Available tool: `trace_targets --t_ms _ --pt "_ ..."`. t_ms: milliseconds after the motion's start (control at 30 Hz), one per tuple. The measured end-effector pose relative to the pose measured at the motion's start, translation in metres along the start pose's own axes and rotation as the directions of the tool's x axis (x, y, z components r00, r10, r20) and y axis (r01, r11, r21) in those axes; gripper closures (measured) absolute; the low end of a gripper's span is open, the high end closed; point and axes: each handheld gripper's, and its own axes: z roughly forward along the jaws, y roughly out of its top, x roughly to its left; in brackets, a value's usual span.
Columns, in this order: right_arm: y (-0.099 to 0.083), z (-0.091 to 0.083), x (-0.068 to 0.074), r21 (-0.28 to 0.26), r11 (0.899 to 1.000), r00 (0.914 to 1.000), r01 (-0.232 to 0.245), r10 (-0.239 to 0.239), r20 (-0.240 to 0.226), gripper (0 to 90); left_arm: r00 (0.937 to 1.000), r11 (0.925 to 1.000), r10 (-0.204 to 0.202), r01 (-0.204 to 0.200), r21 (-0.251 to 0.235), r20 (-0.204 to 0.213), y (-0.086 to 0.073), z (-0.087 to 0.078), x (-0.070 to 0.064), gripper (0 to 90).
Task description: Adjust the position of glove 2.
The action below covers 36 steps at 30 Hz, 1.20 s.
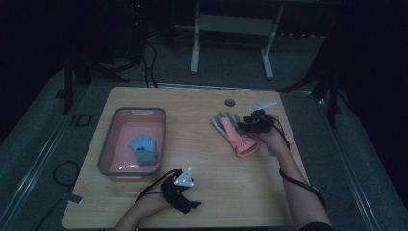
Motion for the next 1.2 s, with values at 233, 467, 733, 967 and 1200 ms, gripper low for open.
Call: trace_targets --t_ms 233,467,733,967,1200 --pt "-0.008 0.023 0.005 0.069 0.998 0.9998 -0.008 0.009 -0.02 56.2 1.0 1.0 -0.002 0.002 -0.009 0.006 -0.001 0.0 0.001 13.4" --pt "-0.015 0.032 0.004 0.078 0.995 0.9971 -0.058 0.061 -0.045 74.1 1.0 1.0 0.005 -0.005 -0.004 0.008 -0.001 0.001 0.0 13.4" --pt "-0.012 0.027 0.021 0.065 0.988 0.9893 -0.143 0.141 0.038 87.8 1.0 0.9999 0.006 -0.006 -0.013 0.005 -0.001 0.0 0.0 13.4" --pt "-0.005 0.007 0.035 0.005 0.961 0.9601 -0.275 0.275 0.052 88.3 0.9998 0.9998 0.018 -0.018 -0.006 0.0 -0.002 0.001 -0.001 13.4" --pt "0.002 -0.018 0.061 -0.064 0.929 0.9286 -0.365 0.368 0.045 88.4 0.9998 0.9998 0.022 -0.022 -0.003 -0.004 -0.002 0.001 -0.002 13.4"
